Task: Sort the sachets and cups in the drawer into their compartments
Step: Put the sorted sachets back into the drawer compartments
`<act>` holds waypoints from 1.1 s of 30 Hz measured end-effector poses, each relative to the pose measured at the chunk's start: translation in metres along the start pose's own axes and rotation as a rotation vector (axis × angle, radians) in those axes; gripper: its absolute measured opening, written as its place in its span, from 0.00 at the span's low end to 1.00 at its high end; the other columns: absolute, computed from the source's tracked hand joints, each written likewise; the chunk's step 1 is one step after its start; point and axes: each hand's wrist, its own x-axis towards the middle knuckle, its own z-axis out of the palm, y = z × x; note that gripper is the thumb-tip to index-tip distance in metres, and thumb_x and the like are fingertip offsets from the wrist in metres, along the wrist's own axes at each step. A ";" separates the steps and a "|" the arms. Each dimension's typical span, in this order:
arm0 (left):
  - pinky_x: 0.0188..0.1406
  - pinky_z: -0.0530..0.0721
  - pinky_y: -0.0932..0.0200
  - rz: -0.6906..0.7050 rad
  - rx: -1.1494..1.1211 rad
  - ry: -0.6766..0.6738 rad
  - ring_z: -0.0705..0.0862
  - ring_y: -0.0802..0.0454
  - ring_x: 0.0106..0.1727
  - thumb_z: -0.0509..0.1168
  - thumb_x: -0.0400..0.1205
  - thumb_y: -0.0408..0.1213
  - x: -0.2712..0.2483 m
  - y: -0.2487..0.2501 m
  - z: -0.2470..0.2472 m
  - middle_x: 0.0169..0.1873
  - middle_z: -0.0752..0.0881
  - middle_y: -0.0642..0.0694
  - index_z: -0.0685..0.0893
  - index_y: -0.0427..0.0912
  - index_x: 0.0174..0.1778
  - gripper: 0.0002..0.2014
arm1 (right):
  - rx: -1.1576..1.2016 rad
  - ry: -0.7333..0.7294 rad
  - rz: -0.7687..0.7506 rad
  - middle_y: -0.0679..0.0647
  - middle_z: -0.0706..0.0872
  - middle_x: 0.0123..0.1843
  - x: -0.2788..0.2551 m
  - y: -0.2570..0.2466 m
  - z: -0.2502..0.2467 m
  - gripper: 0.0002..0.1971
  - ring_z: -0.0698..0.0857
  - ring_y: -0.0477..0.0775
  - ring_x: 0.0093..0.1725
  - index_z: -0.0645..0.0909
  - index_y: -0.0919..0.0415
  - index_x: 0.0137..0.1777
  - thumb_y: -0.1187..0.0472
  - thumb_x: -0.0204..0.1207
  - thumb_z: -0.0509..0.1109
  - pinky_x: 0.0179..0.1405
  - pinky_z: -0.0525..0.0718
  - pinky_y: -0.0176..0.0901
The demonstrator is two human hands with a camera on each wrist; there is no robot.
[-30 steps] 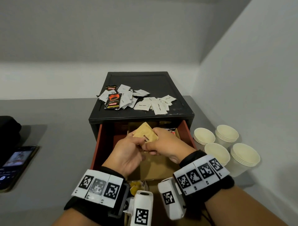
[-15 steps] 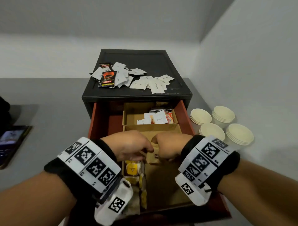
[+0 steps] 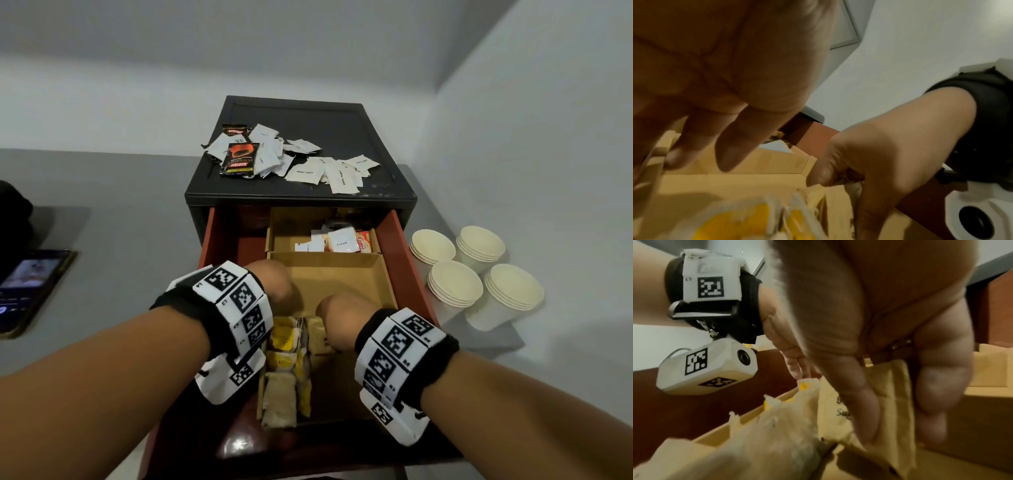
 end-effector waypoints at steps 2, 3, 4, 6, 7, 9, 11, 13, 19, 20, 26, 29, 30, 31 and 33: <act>0.43 0.71 0.60 0.012 0.029 -0.010 0.71 0.49 0.32 0.51 0.87 0.32 0.003 -0.003 0.000 0.28 0.67 0.45 0.80 0.32 0.38 0.16 | -0.002 0.031 0.003 0.61 0.82 0.64 0.000 0.003 -0.001 0.18 0.82 0.61 0.62 0.77 0.64 0.69 0.69 0.79 0.62 0.58 0.81 0.48; 0.42 0.71 0.61 0.004 -0.012 0.004 0.73 0.49 0.33 0.51 0.87 0.33 0.002 -0.003 -0.001 0.28 0.68 0.46 0.80 0.32 0.41 0.15 | -0.004 0.047 0.001 0.61 0.83 0.63 0.000 0.003 -0.001 0.18 0.82 0.61 0.61 0.77 0.64 0.68 0.69 0.78 0.63 0.57 0.82 0.48; 0.40 0.72 0.61 0.002 -0.052 0.017 0.73 0.50 0.33 0.52 0.87 0.34 0.003 -0.002 -0.003 0.28 0.69 0.46 0.80 0.32 0.42 0.14 | -0.009 0.057 -0.003 0.61 0.83 0.62 0.000 0.004 -0.001 0.18 0.82 0.61 0.60 0.77 0.64 0.68 0.69 0.78 0.63 0.56 0.82 0.48; 0.24 0.72 0.68 -0.034 -0.116 0.046 0.70 0.52 0.30 0.53 0.87 0.31 0.009 -0.004 -0.003 0.28 0.68 0.47 0.74 0.37 0.32 0.16 | -0.022 0.063 -0.005 0.61 0.83 0.62 -0.002 0.004 0.000 0.18 0.82 0.61 0.60 0.77 0.63 0.68 0.69 0.79 0.62 0.53 0.81 0.47; 0.20 0.71 0.69 -0.035 -0.121 0.052 0.70 0.53 0.29 0.53 0.87 0.29 0.011 -0.004 -0.002 0.28 0.68 0.47 0.69 0.40 0.29 0.18 | -0.026 0.065 -0.010 0.61 0.82 0.62 -0.004 0.004 0.001 0.17 0.82 0.61 0.60 0.77 0.64 0.67 0.69 0.79 0.61 0.52 0.80 0.47; 0.21 0.68 0.70 -0.038 -0.152 0.064 0.73 0.50 0.38 0.55 0.86 0.31 0.013 -0.006 0.002 0.28 0.67 0.49 0.67 0.41 0.28 0.18 | -0.026 0.068 -0.013 0.61 0.82 0.62 -0.006 0.004 0.001 0.16 0.82 0.61 0.59 0.77 0.63 0.66 0.70 0.80 0.60 0.50 0.80 0.46; 0.26 0.65 0.70 -0.018 -0.173 0.066 0.72 0.49 0.48 0.55 0.86 0.33 0.014 -0.006 0.004 0.29 0.67 0.50 0.77 0.38 0.37 0.12 | -0.013 0.062 -0.008 0.61 0.82 0.61 -0.006 0.004 0.001 0.16 0.82 0.61 0.59 0.77 0.63 0.66 0.70 0.80 0.61 0.51 0.80 0.46; 0.27 0.65 0.70 -0.014 -0.180 0.060 0.71 0.49 0.49 0.55 0.86 0.33 0.017 -0.008 0.002 0.29 0.67 0.50 0.81 0.32 0.61 0.14 | 0.005 0.045 0.005 0.61 0.82 0.61 -0.003 0.003 0.003 0.16 0.83 0.61 0.59 0.77 0.64 0.66 0.70 0.79 0.62 0.50 0.81 0.46; 0.29 0.70 0.66 0.004 -0.111 -0.004 0.73 0.48 0.49 0.55 0.86 0.34 0.014 -0.008 -0.001 0.36 0.75 0.46 0.78 0.30 0.67 0.17 | 0.099 0.093 0.140 0.62 0.81 0.61 -0.004 0.005 0.012 0.17 0.83 0.63 0.59 0.68 0.66 0.66 0.70 0.78 0.63 0.43 0.78 0.47; 0.33 0.73 0.65 0.003 -0.082 -0.011 0.75 0.47 0.50 0.54 0.87 0.35 0.013 -0.007 0.000 0.40 0.78 0.44 0.78 0.30 0.68 0.18 | 0.122 0.108 0.166 0.62 0.81 0.60 -0.005 0.007 0.012 0.18 0.82 0.63 0.59 0.66 0.65 0.67 0.69 0.78 0.63 0.43 0.77 0.48; 0.66 0.74 0.47 -0.061 -0.134 0.114 0.67 0.37 0.71 0.68 0.78 0.47 0.005 0.004 0.002 0.72 0.62 0.41 0.68 0.42 0.75 0.31 | 0.217 0.106 0.198 0.64 0.80 0.60 -0.002 0.009 0.010 0.24 0.82 0.64 0.58 0.62 0.63 0.69 0.71 0.76 0.66 0.43 0.78 0.47; 0.67 0.75 0.49 -0.008 -0.112 0.130 0.66 0.40 0.71 0.71 0.75 0.48 0.003 0.014 0.000 0.71 0.65 0.43 0.69 0.45 0.75 0.33 | 0.263 0.119 0.214 0.64 0.80 0.59 0.001 0.007 0.014 0.23 0.82 0.64 0.58 0.63 0.62 0.68 0.71 0.75 0.66 0.45 0.79 0.48; 0.67 0.75 0.50 0.031 -0.082 0.135 0.68 0.41 0.70 0.72 0.75 0.48 0.003 0.018 0.001 0.70 0.68 0.43 0.72 0.44 0.73 0.32 | 0.275 0.115 0.227 0.63 0.80 0.59 0.002 0.006 0.014 0.24 0.82 0.64 0.59 0.63 0.61 0.68 0.71 0.75 0.66 0.46 0.80 0.49; 0.66 0.77 0.51 0.074 -0.058 0.131 0.72 0.43 0.68 0.73 0.74 0.48 0.003 0.021 0.002 0.68 0.72 0.43 0.75 0.43 0.71 0.30 | 0.285 0.111 0.237 0.63 0.80 0.60 0.002 0.006 0.015 0.24 0.82 0.64 0.60 0.63 0.61 0.69 0.71 0.75 0.67 0.47 0.81 0.49; 0.60 0.82 0.54 0.138 -0.039 0.099 0.80 0.47 0.61 0.75 0.73 0.45 0.004 0.027 0.007 0.61 0.81 0.45 0.80 0.42 0.65 0.26 | 0.298 0.109 0.245 0.62 0.80 0.61 0.001 0.007 0.014 0.25 0.82 0.63 0.60 0.63 0.61 0.69 0.70 0.75 0.68 0.46 0.79 0.47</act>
